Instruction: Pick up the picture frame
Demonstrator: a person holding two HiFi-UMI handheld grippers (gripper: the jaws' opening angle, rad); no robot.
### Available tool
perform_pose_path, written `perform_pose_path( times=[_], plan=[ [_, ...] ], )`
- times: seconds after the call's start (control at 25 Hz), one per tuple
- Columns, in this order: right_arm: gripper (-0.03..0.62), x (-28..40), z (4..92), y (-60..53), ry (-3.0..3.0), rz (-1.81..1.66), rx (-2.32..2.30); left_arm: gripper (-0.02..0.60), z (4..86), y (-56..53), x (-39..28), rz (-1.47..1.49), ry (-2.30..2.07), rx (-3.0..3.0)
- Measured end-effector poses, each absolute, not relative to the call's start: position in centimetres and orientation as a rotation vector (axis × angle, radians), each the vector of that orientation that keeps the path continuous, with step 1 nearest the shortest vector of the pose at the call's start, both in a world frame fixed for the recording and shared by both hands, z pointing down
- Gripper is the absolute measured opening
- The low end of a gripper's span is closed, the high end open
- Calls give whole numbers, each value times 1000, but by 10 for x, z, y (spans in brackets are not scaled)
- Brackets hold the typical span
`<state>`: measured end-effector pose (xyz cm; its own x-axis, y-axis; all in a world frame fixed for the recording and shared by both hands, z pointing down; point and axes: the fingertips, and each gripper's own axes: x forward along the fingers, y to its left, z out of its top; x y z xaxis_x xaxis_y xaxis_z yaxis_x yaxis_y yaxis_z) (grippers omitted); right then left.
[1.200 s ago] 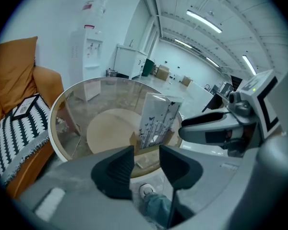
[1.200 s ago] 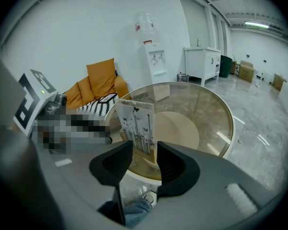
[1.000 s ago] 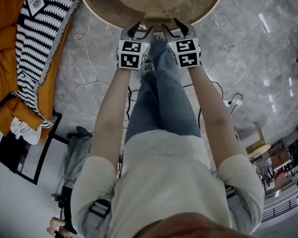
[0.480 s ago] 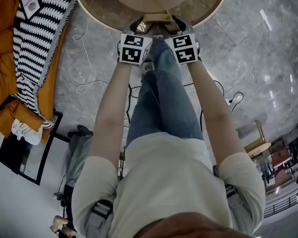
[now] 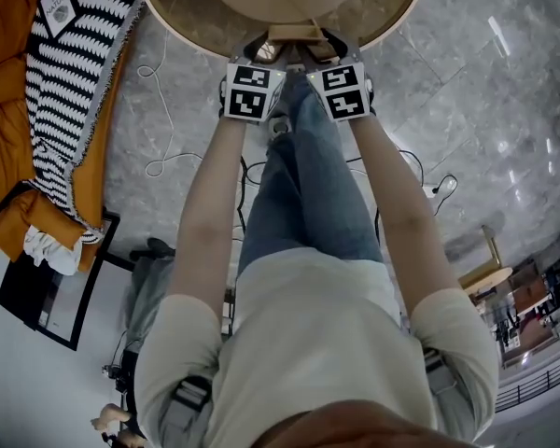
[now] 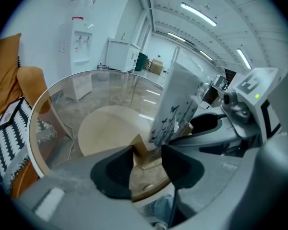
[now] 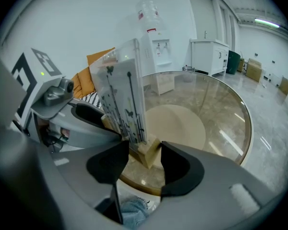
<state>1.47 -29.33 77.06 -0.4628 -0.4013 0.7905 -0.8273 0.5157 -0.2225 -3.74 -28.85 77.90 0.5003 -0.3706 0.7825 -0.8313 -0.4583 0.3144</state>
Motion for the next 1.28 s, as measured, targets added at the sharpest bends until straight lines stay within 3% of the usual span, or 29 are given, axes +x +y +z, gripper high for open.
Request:
perform_pose_path(
  times=[1.28],
  plan=[
    [204, 14, 574, -192, -2209, 604, 1213, 183, 583, -192, -39, 690, -1076, 2252]
  ],
)
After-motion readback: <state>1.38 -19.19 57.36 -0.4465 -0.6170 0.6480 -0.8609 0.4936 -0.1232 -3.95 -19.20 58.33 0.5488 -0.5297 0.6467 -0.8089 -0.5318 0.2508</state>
